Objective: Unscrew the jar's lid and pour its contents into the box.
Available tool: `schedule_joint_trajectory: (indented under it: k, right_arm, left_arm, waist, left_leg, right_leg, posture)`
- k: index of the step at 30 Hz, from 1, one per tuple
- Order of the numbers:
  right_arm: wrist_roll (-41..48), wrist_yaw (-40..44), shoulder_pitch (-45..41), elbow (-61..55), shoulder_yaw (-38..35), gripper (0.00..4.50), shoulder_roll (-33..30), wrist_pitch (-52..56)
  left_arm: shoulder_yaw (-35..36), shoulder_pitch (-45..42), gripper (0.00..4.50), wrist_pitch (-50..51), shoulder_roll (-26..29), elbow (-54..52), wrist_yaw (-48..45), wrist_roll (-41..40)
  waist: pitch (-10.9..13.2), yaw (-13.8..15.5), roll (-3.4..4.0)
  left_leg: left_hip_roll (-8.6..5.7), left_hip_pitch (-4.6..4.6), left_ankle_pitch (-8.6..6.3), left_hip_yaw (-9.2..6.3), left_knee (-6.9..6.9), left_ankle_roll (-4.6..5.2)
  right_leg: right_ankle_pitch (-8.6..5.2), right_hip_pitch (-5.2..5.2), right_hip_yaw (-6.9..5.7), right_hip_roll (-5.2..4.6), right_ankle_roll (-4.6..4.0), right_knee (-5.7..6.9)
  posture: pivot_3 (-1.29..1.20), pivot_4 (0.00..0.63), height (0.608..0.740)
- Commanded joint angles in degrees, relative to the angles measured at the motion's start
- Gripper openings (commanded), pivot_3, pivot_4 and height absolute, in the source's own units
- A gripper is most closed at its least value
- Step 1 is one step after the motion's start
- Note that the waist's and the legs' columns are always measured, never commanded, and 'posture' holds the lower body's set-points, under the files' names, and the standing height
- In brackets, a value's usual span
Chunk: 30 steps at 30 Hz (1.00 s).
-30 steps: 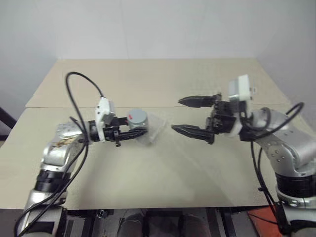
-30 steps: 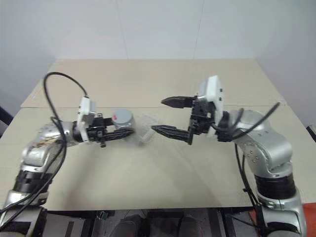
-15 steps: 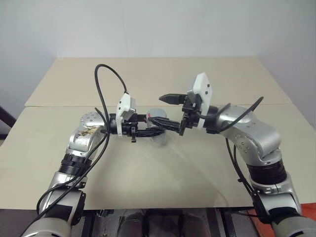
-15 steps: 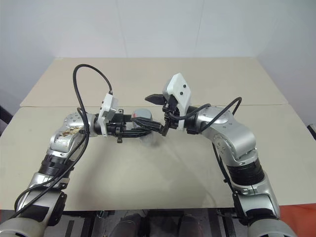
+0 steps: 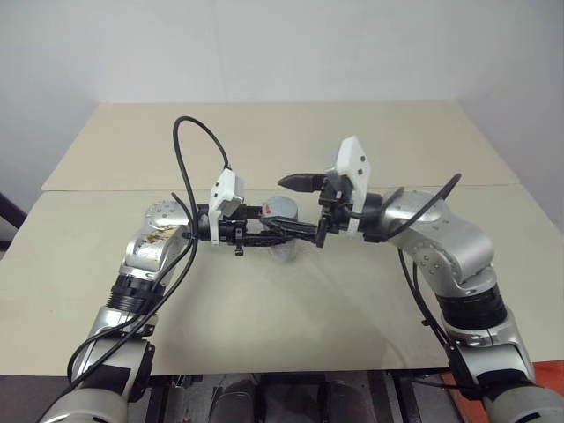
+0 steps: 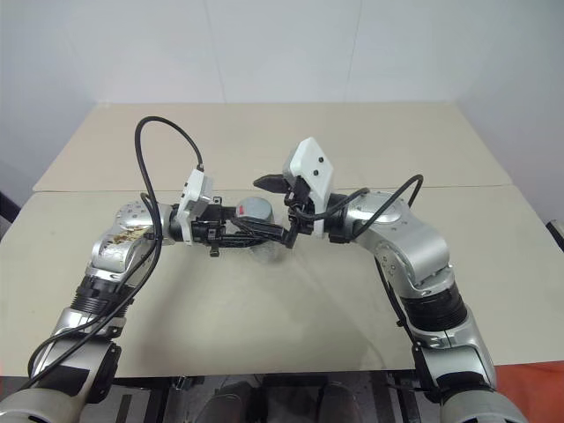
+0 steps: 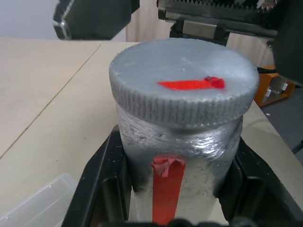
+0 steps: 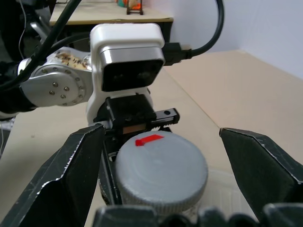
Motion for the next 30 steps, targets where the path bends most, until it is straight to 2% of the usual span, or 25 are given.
schedule_joint_trajectory:
  k: [1, 3, 4, 6, 9, 10, 14, 17, 19, 23, 25, 30]
  right_arm:
    - [-1.17, 0.26, -1.19, -0.26, 0.17, 4.5, 0.31, -0.41]
    - [-1.78, 0.33, -1.41, 0.57, 0.25, 4.5, 0.5, -0.41]
    - [-2.08, 0.27, -1.53, 1.02, 0.22, 4.32, 0.68, -0.5]
    - [-2.43, 0.35, -1.58, 1.43, -0.01, 3.89, 0.99, -0.61]
    - [-2.27, 0.78, -1.56, 1.56, -0.74, 2.91, 1.54, -0.8]
    - [-2.17, 0.94, -1.57, 1.57, -1.0, 2.77, 1.61, -1.0]
    - [-0.49, 3.24, -1.46, 1.71, -2.79, 2.76, 1.82, -2.65]
    - [1.71, 10.06, -1.89, 3.68, -3.66, 2.76, 1.21, -5.04]
    - [3.25, 17.31, -2.7, 6.6, -3.75, 2.76, 0.45, -7.62]
    - [6.61, 39.9, -8.45, 18.98, -2.05, 2.76, 0.03, -12.58]
    - [6.7, 46.66, -11.62, 24.64, -1.06, 2.76, 1.04, -13.83]
    - [8.51, 49.16, -17.0, 34.62, 5.07, 2.76, 1.16, -20.39]
  left_arm:
    - [0.98, -2.01, 1.98, -1.31, 0.12, -0.42, -0.3, 0.09]
    - [1.15, -2.2, 1.98, -1.55, 0.09, -0.13, -0.15, 0.17]
    - [1.18, -2.25, 1.98, -1.69, 0.11, -0.05, -0.16, 0.2]
    - [1.11, -2.23, 1.98, -1.95, 0.2, -0.03, -0.25, 0.3]
    - [1.07, -1.89, 1.98, -2.12, 0.41, -0.42, -0.53, 0.3]
    - [1.06, -1.85, 1.98, -2.14, 0.41, -0.45, -0.58, 0.32]
    - [0.75, -1.84, 1.98, -2.44, 0.52, -0.39, -1.77, 0.21]
    - [0.57, -2.48, 1.98, -3.27, 0.68, 0.23, -4.4, -0.37]
    - [0.58, -3.26, 1.98, -3.53, 0.67, 0.75, -6.89, -0.99]
    - [-0.1, -5.18, 1.98, -4.06, 1.07, 0.67, -15.4, -3.73]
    - [-1.48, -5.94, 1.98, -4.61, 1.73, 0.37, -17.06, -4.92]
    - [-4.64, -7.53, 1.98, -5.49, 3.25, 0.13, -17.24, -7.11]
  waist:
    - [0.0, 0.0, 0.0]
    - [0.0, 0.0, 0.0]
    - [0.0, -0.01, 0.0]
    - [0.0, -0.06, 0.0]
    - [0.0, -0.17, 0.0]
    - [0.0, -0.17, 0.0]
    - [0.0, -0.19, 0.0]
    - [0.0, -0.19, 0.0]
    - [0.0, -0.18, 0.0]
    - [0.0, -0.52, 0.0]
    - [0.0, -0.74, 0.0]
    - [0.0, -1.1, 0.01]
  left_leg:
    - [0.0, 0.0, 0.0, 0.0, 0.0, 0.0]
    - [0.0, 0.0, 0.0, 0.0, 0.0, 0.0]
    - [0.0, 0.0, 0.0, 0.0, 0.0, 0.0]
    - [-0.01, 0.0, 0.0, 0.0, 0.0, 0.0]
    - [0.0, 0.0, 0.0, 0.0, 0.0, 0.0]
    - [-0.01, 0.0, 0.0, 0.0, 0.0, 0.0]
    - [0.0, 0.0, 0.0, -0.01, 0.0, -0.01]
    - [-0.01, 0.0, 0.01, 0.0, 0.0, -0.01]
    - [-0.02, 0.0, 0.01, 0.0, 0.01, -0.01]
    - [0.0, 0.02, 0.01, 0.0, 0.03, 0.0]
    - [0.0, 0.02, 0.01, 0.01, 0.05, 0.0]
    - [0.03, 0.03, 0.01, 0.02, 0.04, 0.0]
  right_leg:
    - [0.0, 0.0, 0.0, 0.0, 0.0, 0.0]
    - [0.0, 0.0, 0.0, 0.0, 0.0, 0.0]
    - [0.0, 0.0, 0.0, 0.0, 0.0, 0.0]
    - [0.0, 0.0, 0.0, 0.0, 0.0, 0.0]
    - [0.0, -0.01, 0.0, 0.0, 0.0, 0.0]
    - [0.0, -0.01, 0.0, 0.0, 0.0, 0.0]
    - [0.0, 0.0, 0.0, 0.0, 0.0, 0.0]
    - [0.0, 0.0, 0.0, 0.0, 0.0, 0.0]
    - [0.0, 0.01, -0.01, 0.0, 0.01, -0.01]
    - [0.0, 0.03, 0.0, 0.04, 0.01, -0.01]
    - [0.0, 0.03, 0.01, 0.05, 0.0, 0.0]
    - [0.01, -0.04, 0.05, 0.05, 0.0, 0.07]
  posture:
    - [0.0, 0.15, 0.74]
    - [0.0, 0.15, 0.74]
    - [0.0, 0.15, 0.74]
    - [0.0, 0.15, 0.74]
    - [0.0, 0.15, 0.74]
    - [0.0, 0.15, 0.74]
    - [0.0, 0.15, 0.74]
    - [0.0, 0.15, 0.74]
    - [0.0, 0.15, 0.74]
    - [0.0, 0.15, 0.74]
    - [0.0, 0.15, 0.74]
    - [0.0, 0.15, 0.74]
